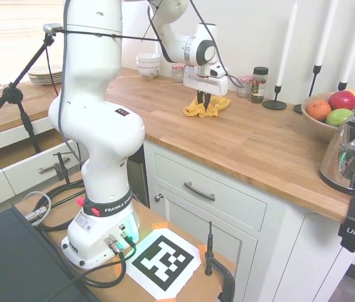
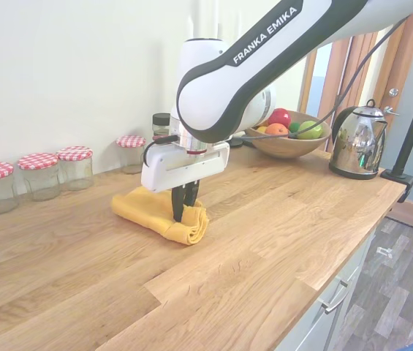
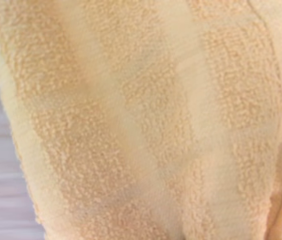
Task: Wipe the counter
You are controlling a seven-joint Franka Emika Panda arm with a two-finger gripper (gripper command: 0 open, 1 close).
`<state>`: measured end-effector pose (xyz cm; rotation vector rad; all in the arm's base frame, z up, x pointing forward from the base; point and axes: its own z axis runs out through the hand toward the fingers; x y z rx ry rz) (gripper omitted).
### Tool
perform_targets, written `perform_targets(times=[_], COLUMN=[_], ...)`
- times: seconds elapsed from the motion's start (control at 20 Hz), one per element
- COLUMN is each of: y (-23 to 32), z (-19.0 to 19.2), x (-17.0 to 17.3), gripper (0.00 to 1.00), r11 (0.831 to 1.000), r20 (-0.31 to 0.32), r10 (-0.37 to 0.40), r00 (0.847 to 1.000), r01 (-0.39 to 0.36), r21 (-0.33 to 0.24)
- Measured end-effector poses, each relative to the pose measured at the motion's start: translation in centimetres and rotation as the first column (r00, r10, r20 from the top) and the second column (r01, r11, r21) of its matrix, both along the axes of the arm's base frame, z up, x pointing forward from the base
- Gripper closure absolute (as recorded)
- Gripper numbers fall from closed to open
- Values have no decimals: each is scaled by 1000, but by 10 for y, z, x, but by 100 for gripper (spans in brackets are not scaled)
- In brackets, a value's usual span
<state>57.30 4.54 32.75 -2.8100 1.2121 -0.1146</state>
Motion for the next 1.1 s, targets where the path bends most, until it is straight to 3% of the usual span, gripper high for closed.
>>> perform_targets(times=[0.5, 0.9, 0.95, 1.1], y=[-174, -231, -232, -232], z=[1, 2, 2, 2], x=[-18, -35, -36, -36], gripper=[100, 100, 0, 0], r11=[996, 992, 992, 992], r20=[-16, -24, -26, -27], r10=[-84, -121, -122, -122], r00=[996, 992, 992, 992], r01=[84, 122, 123, 123], r21=[24, 34, 34, 34])
